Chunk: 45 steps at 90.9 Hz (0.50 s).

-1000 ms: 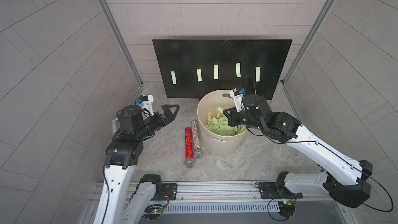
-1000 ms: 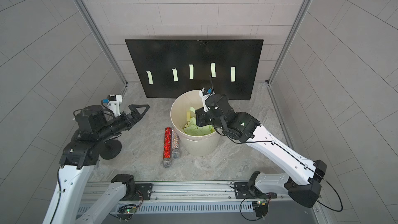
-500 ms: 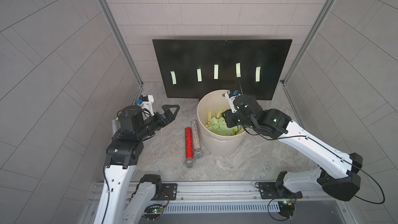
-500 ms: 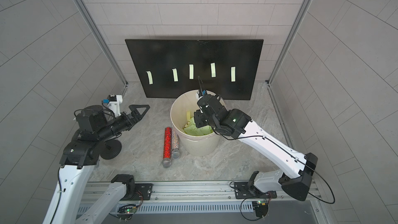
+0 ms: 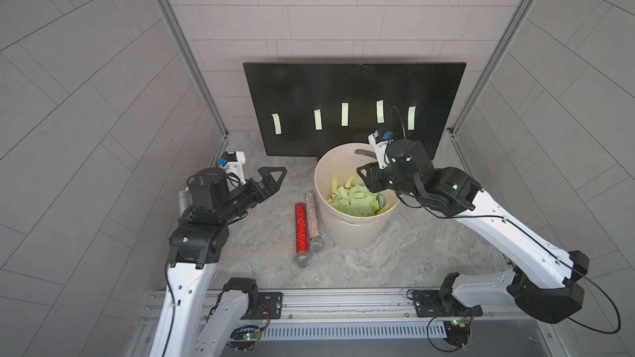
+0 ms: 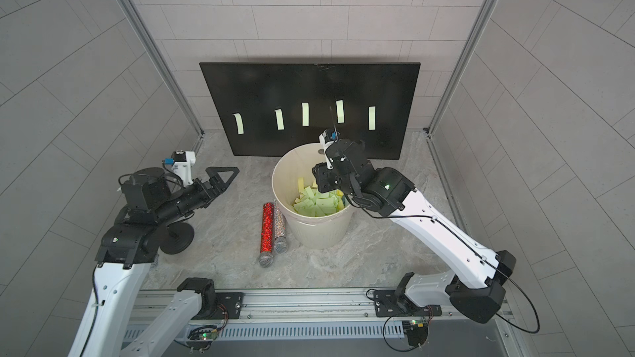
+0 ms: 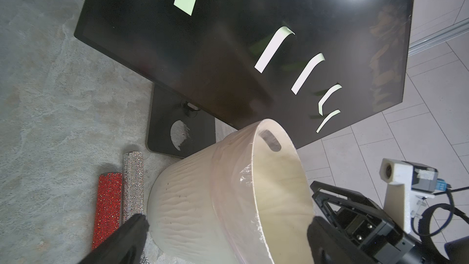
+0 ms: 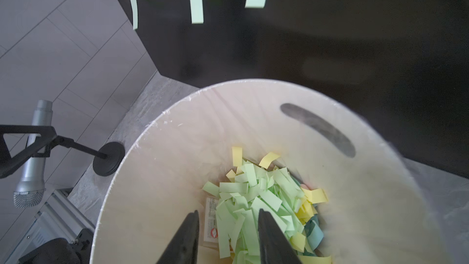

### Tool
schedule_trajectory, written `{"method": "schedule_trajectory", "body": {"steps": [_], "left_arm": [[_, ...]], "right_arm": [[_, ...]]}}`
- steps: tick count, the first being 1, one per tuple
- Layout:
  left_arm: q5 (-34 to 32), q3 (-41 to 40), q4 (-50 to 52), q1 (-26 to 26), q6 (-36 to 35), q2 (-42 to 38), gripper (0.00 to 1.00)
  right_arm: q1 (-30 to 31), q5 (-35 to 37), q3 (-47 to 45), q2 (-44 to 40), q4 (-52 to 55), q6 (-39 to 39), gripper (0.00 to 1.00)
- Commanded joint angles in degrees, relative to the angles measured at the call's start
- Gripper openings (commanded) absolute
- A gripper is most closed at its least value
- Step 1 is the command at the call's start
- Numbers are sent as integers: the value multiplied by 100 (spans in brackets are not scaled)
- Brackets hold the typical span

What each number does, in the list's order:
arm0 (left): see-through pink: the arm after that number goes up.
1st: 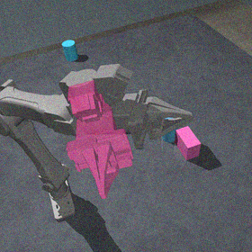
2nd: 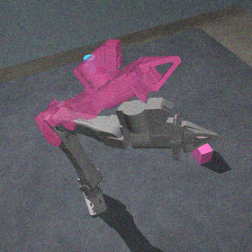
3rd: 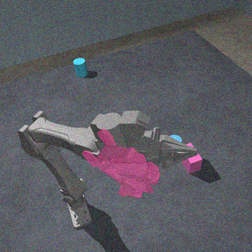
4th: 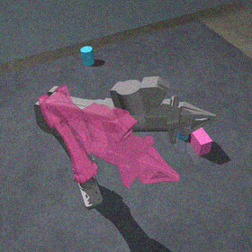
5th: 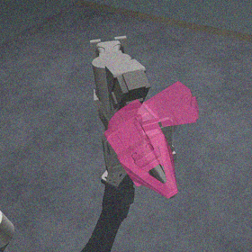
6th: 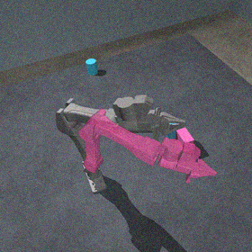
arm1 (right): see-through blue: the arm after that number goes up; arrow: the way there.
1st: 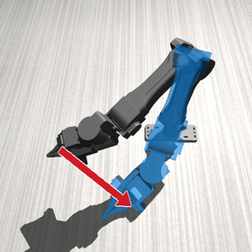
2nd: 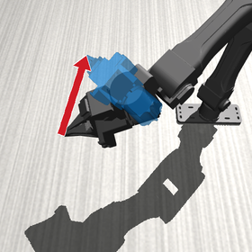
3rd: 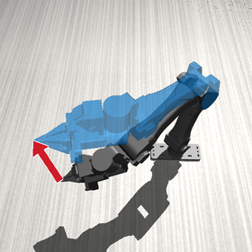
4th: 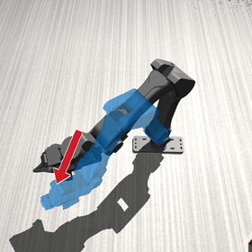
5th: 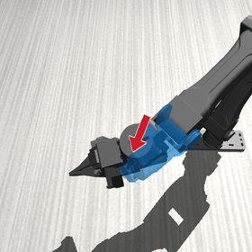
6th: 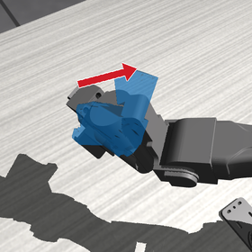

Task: Remove the sticky note from the monitor
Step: Place the sticky note in the trash bin.

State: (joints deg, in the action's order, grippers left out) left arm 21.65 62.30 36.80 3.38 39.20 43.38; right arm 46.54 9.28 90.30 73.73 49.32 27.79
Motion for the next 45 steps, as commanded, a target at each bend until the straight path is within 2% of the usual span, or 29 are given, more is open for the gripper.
{"method": "schedule_trajectory", "body": {"steps": [1, 45], "left_arm": [[21, 18, -15, -12, -80, -9, 100], [-11, 20, 23, -21, -188, -8, 100]], "right_arm": [[-391, -366, 201, -213, -2, -32, 43], [-2832, -2538, 2, -414, -841, 919, 54]]}}
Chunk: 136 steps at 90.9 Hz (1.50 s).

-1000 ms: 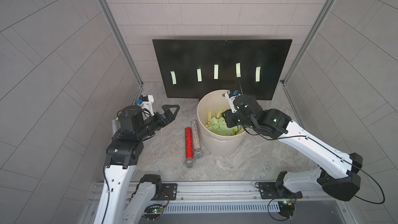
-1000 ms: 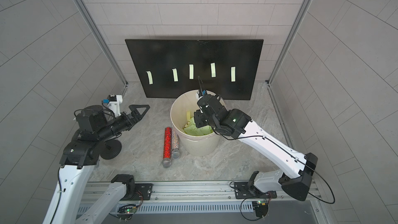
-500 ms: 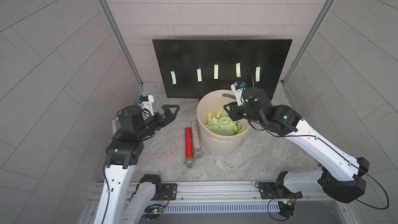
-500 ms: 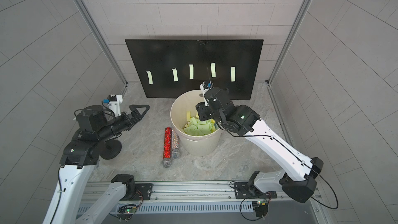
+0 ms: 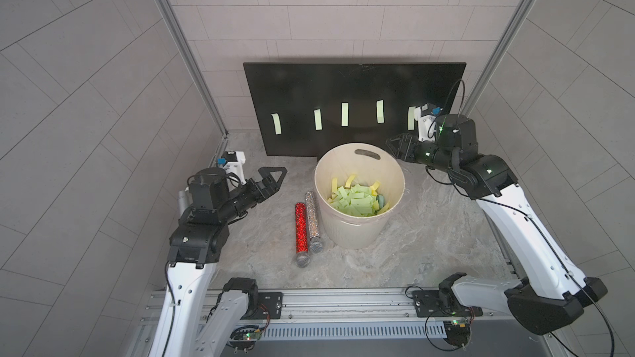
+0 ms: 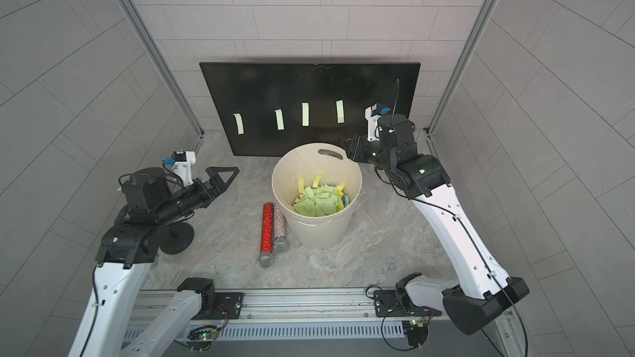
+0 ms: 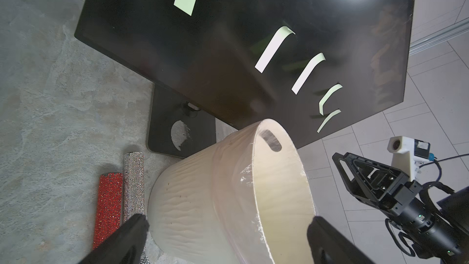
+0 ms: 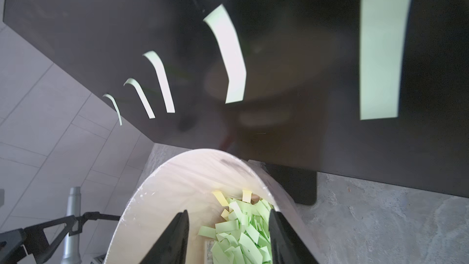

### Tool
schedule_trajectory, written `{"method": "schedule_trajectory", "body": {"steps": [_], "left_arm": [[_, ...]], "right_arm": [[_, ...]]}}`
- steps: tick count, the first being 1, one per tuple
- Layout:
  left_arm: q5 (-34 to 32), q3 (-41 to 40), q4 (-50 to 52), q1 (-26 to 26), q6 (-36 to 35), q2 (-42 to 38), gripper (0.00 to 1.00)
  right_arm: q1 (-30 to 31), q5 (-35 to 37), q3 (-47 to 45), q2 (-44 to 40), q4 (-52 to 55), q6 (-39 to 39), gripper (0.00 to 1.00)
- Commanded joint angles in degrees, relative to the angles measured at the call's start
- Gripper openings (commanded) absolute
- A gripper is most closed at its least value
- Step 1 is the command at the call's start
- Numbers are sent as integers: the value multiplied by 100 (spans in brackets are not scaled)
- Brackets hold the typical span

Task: Remove the sticky note from the monitor
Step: Place the sticky note in the trash bin, then tear off the sticky note from the monitor.

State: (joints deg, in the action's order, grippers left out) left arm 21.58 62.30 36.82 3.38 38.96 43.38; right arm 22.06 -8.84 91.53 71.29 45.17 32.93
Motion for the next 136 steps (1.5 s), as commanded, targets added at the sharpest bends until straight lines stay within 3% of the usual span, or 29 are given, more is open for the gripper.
{"method": "schedule_trajectory", "body": {"steps": [1, 25, 49, 136], "left_arm": [[-5, 24, 24, -21, -167, -6, 100], [-63, 40, 79, -25, -310, -5, 100], [-67, 133, 131, -21, -459, 75, 100], [-67, 47, -46, -21, -488, 281, 100]], "right_arm": [[-438, -761, -141, -169, -458, 446, 55], [-1452, -1595, -775, -168, -1484, 1388, 57], [-2042, -1952, -1496, -137, -2580, 2349, 57], [-2206, -2236, -2016, 417, -4116, 3421, 57]]}}
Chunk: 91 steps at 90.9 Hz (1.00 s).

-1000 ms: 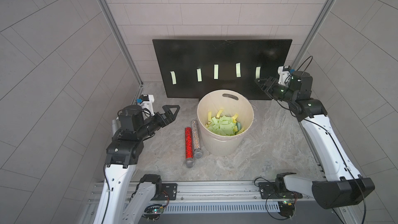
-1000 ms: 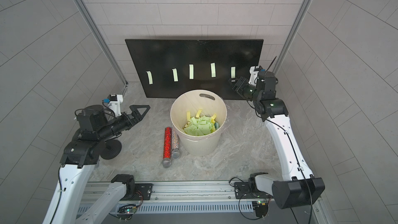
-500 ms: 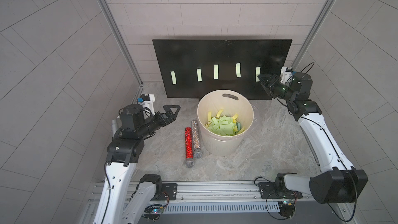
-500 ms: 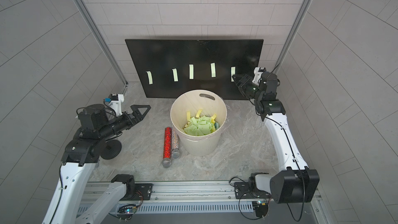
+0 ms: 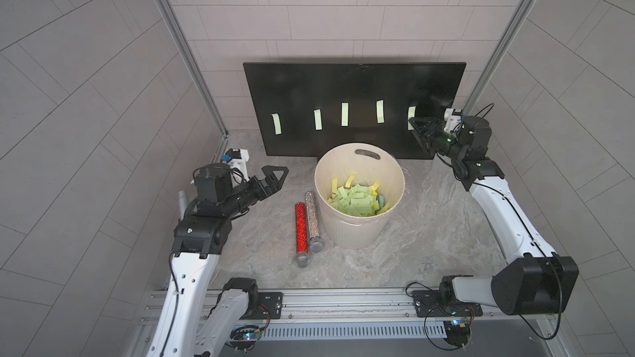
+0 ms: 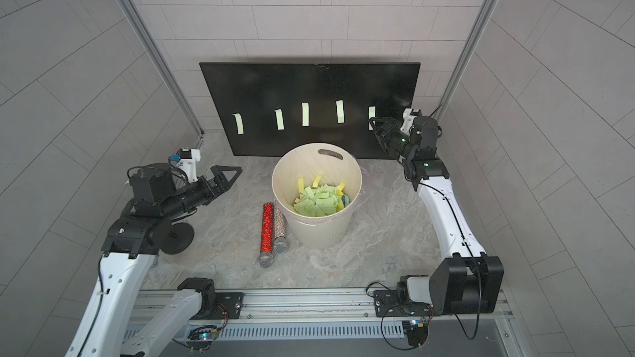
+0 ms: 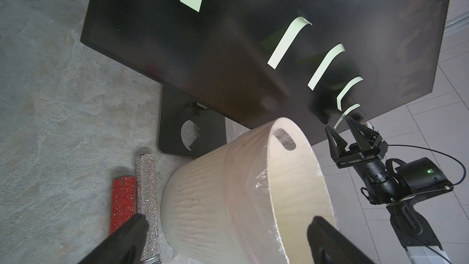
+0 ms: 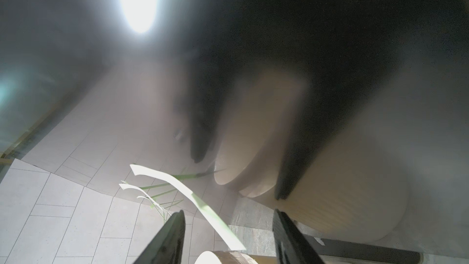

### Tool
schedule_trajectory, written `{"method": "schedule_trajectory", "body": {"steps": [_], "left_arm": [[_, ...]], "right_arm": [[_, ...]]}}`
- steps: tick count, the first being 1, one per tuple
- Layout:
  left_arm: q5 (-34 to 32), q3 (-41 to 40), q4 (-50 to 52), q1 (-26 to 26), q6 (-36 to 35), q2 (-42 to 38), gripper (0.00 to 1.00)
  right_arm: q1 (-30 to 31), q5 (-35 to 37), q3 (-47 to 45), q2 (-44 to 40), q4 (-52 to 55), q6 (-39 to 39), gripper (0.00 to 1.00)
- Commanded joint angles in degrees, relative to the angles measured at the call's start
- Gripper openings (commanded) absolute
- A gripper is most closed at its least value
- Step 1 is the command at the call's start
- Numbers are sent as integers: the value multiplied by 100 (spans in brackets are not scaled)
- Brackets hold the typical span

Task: Remove the sticky note from the monitor
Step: Tear off the sticky note from the monitor.

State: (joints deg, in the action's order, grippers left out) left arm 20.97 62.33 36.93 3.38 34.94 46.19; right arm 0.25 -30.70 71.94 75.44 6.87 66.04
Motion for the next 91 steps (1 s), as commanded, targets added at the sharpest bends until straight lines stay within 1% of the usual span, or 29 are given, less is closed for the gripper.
{"method": "schedule_trajectory", "body": {"steps": [1, 30, 52, 69, 91], "left_arm": [[-6, 44, -60, -21, -85, -3, 100], [14, 54, -90, -28, -68, 14, 100], [23, 87, -107, -23, -70, 36, 100], [23, 103, -116, -21, -66, 33, 100], [35, 114, -126, -26, -57, 34, 100]], "right_arm": [[-25, -46, -62, 4, -307, 119, 57], [-16, -59, -301, 76, -783, 498, 54], [-8, -57, -373, 91, -1029, 666, 49], [8, -57, -379, 89, -1085, 703, 44], [13, -59, -408, 83, -1098, 700, 35]]}}
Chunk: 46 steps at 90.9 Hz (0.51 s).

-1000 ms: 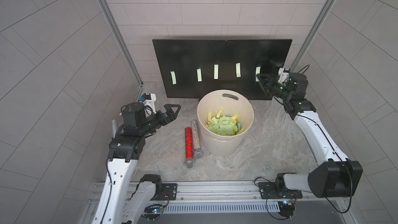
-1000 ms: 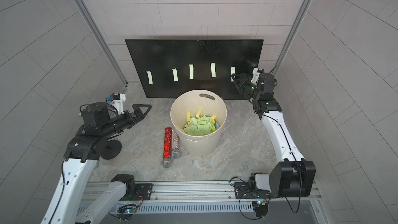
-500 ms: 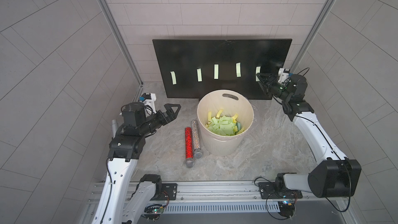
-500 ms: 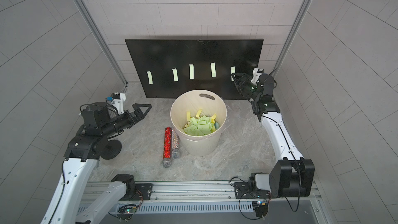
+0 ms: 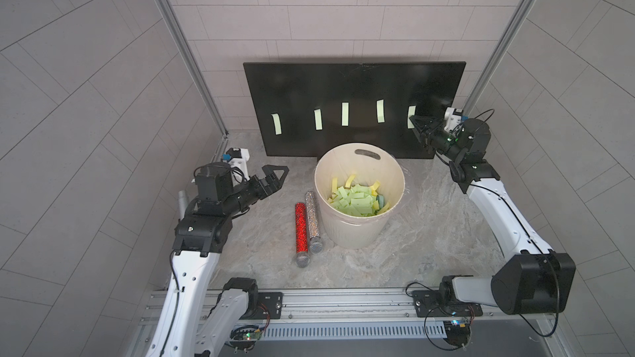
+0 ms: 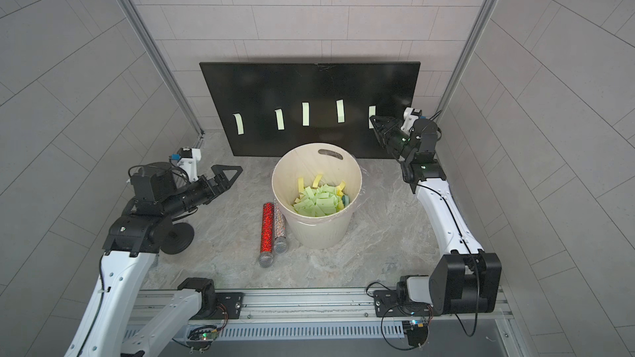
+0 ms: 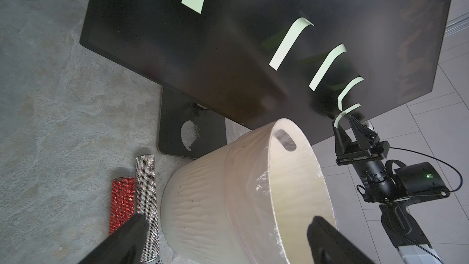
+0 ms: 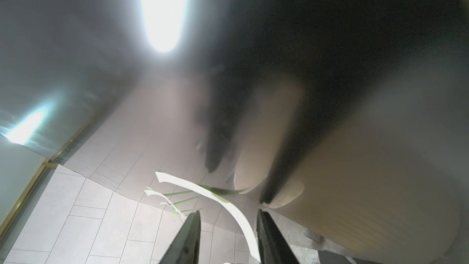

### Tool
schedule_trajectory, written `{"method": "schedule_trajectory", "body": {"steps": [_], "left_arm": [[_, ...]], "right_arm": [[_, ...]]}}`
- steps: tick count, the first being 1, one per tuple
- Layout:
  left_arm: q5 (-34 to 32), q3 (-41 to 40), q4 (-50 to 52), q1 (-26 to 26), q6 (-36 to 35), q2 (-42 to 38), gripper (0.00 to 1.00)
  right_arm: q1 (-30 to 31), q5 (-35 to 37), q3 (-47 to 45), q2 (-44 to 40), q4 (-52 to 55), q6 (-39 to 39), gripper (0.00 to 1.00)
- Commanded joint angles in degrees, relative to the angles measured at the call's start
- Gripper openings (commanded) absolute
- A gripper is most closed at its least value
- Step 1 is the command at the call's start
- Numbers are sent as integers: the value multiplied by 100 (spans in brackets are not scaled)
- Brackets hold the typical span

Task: Remove the sticky note from the monitor
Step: Tear off the sticky note from the monitor.

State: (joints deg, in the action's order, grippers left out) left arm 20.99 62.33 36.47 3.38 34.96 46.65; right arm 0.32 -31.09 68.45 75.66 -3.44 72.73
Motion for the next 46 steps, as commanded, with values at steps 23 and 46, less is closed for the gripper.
{"method": "schedule_trajectory", "body": {"steps": [23, 46], "left_arm": [[37, 116, -63, -21, -51, -40, 100], [34, 93, -44, -24, -51, -61, 100]], "right_arm": [[7, -4, -59, 46, -78, 27, 24], [8, 7, -53, 14, -85, 24, 13]]}}
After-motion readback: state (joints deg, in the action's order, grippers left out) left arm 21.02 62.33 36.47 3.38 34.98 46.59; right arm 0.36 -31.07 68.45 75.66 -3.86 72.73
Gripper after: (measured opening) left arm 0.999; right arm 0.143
